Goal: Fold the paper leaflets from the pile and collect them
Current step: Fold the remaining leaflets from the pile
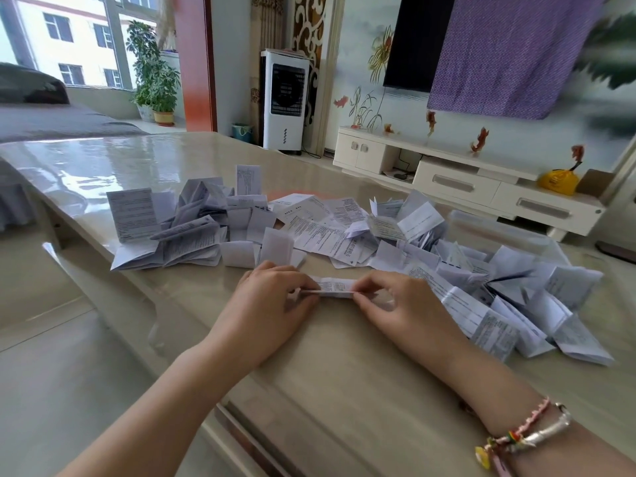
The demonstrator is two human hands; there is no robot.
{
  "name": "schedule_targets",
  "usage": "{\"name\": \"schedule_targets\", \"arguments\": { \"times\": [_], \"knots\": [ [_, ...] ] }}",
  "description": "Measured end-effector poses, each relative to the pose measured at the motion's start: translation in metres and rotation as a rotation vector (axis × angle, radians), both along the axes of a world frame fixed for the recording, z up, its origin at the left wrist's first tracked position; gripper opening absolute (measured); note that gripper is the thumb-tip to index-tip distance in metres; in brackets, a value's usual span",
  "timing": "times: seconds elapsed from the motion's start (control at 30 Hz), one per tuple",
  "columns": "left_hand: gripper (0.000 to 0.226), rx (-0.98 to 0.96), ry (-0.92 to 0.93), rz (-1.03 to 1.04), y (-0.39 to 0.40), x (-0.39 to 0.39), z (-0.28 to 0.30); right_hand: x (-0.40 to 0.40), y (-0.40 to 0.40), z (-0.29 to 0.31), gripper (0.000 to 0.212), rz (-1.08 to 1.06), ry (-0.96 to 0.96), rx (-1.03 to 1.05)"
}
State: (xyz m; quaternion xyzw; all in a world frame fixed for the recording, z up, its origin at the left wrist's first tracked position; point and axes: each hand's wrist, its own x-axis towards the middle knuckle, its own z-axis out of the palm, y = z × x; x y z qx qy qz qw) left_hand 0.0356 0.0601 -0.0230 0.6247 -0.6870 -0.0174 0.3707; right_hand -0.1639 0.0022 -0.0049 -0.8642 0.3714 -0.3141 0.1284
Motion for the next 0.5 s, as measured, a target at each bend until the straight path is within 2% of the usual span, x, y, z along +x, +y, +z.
{"name": "schedule_targets", "arguments": {
  "times": [0.1, 0.2, 0.3, 0.37, 0.43, 0.5],
  "knots": [
    [0.010, -0.009, 0.138, 0.039, 0.0022, -0.0008, 0.0035, 0.0023, -0.0009, -0.0008, 0.006, -0.036, -0.114, 0.115],
    [0.015, 0.016, 0.212, 0.054, 0.0022, -0.0018, 0.0033, 0.0052, -0.0039, -0.0031, 0.008, -0.076, -0.137, 0.172],
    [0.032, 0.069, 0.124, 0.088, 0.0013, -0.0026, -0.0001, 0.0055, -0.0066, -0.0062, 0.006, -0.115, -0.012, 0.100],
    [0.037, 0.060, 0.054, 0.100, 0.0007, -0.0027, -0.0017, 0.0068, -0.0080, -0.0078, 0.014, -0.139, 0.139, 0.013],
    [0.034, 0.039, 0.030, 0.085, 0.0013, -0.0025, -0.0006, 0.0083, -0.0088, -0.0092, 0.023, -0.164, 0.228, -0.041],
    [0.026, 0.033, -0.045, 0.057, 0.0019, -0.0026, 0.0003, 0.0081, -0.0084, -0.0088, 0.025, -0.155, 0.228, -0.095]
  ]
}}
